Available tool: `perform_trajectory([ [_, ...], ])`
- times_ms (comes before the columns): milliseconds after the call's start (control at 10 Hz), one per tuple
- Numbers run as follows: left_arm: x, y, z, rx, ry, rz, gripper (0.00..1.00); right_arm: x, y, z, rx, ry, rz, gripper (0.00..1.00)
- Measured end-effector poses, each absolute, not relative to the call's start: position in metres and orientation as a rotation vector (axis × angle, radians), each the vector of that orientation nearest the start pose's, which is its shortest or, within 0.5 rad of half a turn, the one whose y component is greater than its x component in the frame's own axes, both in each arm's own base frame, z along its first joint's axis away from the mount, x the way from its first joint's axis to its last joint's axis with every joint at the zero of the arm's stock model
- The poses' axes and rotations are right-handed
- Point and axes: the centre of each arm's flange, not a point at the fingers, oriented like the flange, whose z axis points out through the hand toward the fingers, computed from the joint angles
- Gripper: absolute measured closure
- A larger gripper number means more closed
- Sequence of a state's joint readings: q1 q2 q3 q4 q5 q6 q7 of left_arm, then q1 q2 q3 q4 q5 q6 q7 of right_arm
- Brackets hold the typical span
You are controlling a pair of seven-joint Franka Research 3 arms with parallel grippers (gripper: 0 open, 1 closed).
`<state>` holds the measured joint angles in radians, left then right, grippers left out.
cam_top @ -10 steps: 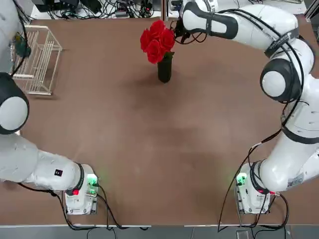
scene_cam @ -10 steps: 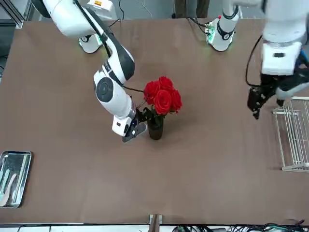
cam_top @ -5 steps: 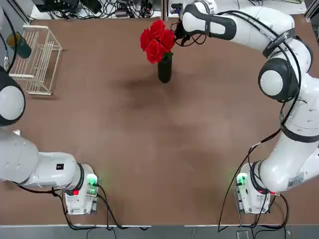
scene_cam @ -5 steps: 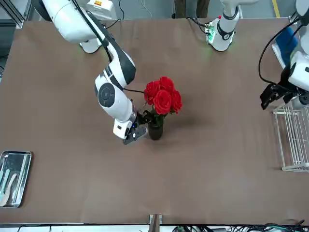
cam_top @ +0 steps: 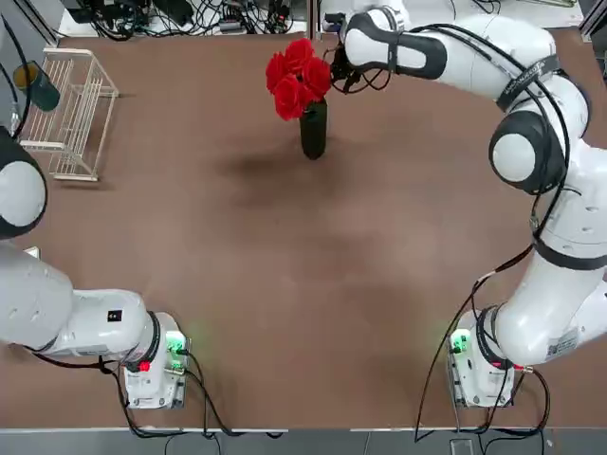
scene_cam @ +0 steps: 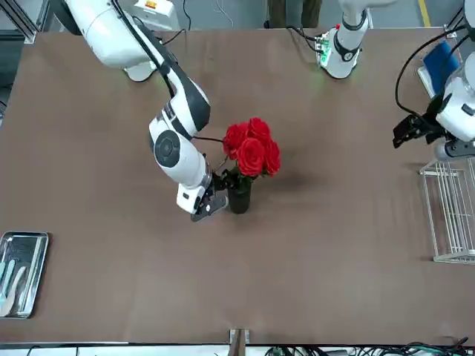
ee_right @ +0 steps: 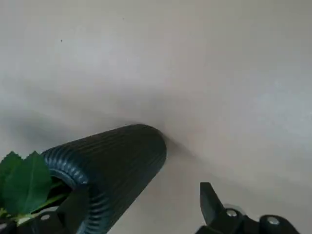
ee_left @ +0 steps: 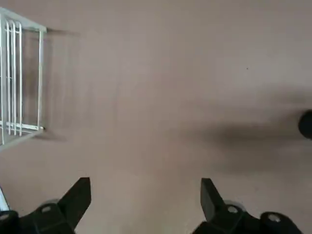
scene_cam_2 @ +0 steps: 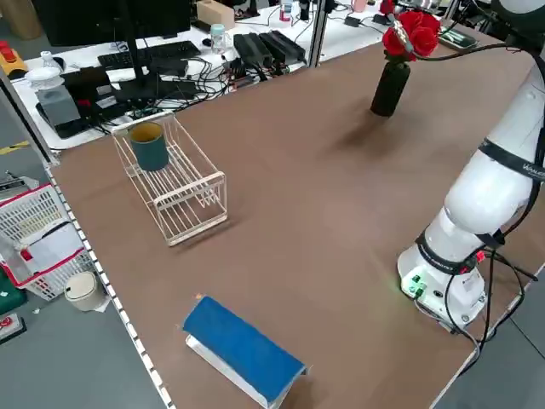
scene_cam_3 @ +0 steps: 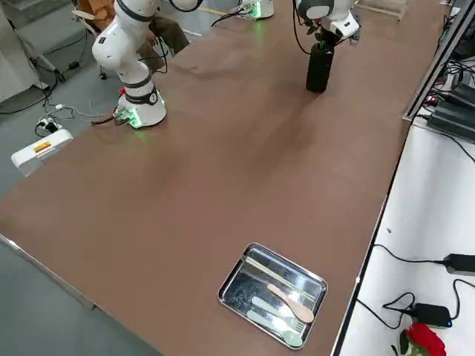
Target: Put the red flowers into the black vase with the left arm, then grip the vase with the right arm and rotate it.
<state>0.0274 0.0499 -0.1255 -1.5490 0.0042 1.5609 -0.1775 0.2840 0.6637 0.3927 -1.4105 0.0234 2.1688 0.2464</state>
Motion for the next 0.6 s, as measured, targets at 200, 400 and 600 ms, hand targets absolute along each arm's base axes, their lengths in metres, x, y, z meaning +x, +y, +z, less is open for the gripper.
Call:
perform_trajectory([
  [200,0.567,-0.048,0.603,-3.135,-0.139,0.08,0.0,0.606,0.413,0.347,-2.814,-0.463,-0.016,0.0],
  [400,0.567,-0.049,0.613,-3.138,-0.135,0.049,0.0,0.605,0.414,0.347,-2.81,-0.455,-0.01,0.0],
  [600,0.567,-0.036,0.621,-3.137,-0.171,0.045,0.0,0.606,0.413,0.347,-2.806,-0.446,-0.003,0.0],
])
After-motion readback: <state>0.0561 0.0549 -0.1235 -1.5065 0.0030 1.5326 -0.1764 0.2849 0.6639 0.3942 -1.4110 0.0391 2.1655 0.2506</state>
